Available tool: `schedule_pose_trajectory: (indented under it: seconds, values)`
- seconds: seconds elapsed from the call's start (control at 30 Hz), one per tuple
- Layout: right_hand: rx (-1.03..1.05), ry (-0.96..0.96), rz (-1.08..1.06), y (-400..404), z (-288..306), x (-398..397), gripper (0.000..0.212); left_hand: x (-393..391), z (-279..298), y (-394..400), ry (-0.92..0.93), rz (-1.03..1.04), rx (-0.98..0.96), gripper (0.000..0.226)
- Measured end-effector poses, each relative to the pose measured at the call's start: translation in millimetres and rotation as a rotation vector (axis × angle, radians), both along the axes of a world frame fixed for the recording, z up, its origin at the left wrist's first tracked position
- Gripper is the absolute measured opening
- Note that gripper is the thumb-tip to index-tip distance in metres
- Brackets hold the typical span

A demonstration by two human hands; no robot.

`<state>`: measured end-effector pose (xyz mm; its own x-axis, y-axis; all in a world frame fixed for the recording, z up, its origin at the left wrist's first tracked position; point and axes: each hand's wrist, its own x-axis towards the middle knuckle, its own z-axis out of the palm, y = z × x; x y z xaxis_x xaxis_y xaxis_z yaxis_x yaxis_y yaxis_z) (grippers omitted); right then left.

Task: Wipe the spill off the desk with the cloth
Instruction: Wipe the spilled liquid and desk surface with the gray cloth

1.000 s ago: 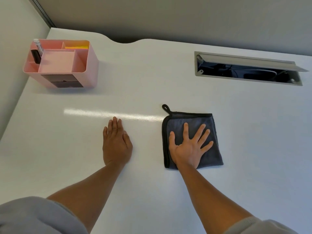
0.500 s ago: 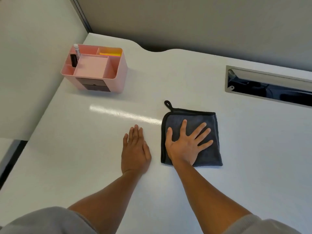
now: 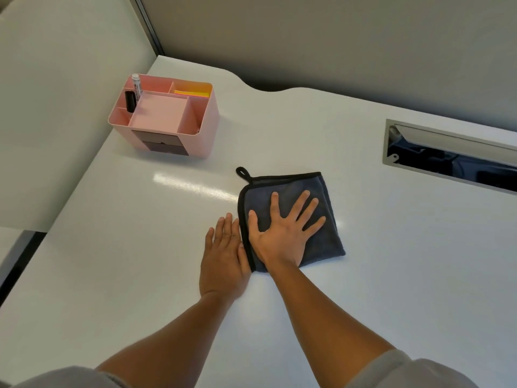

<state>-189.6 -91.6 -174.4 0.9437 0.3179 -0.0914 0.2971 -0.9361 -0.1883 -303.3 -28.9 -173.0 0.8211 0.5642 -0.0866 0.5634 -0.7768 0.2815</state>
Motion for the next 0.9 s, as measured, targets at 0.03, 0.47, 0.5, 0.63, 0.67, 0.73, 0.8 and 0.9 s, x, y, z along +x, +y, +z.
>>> schedule_pose_trajectory:
  seconds: [0.03,0.47,0.5,0.63,0.67,0.73,0.8,0.9]
  values:
    - [0.008,-0.002,0.013,-1,0,2,0.077,0,0,0,-0.001,0.002,-0.002,0.059]
    - [0.007,-0.001,0.133,-52,5,103,0.075,2,2,-1,-0.044,0.003,-0.012,0.058]
    - [0.002,-0.002,0.094,-57,5,109,0.076,3,2,-1,-0.045,0.000,-0.014,0.058]
    - [0.008,0.000,-0.094,-79,4,119,0.078,3,3,-1,-0.059,0.005,-0.027,0.058]
    - [0.012,0.000,-0.139,-84,4,118,0.078,2,4,-1,-0.062,0.005,-0.031,0.058]
    - [0.031,0.007,-0.227,-92,5,115,0.078,1,5,0,-0.071,0.005,-0.040,0.058]
    - [0.051,0.021,-0.319,-96,6,106,0.078,1,7,0,-0.074,0.005,-0.043,0.058]
    - [0.059,0.031,-0.438,-99,8,86,0.077,1,10,-3,-0.078,0.002,-0.043,0.060]
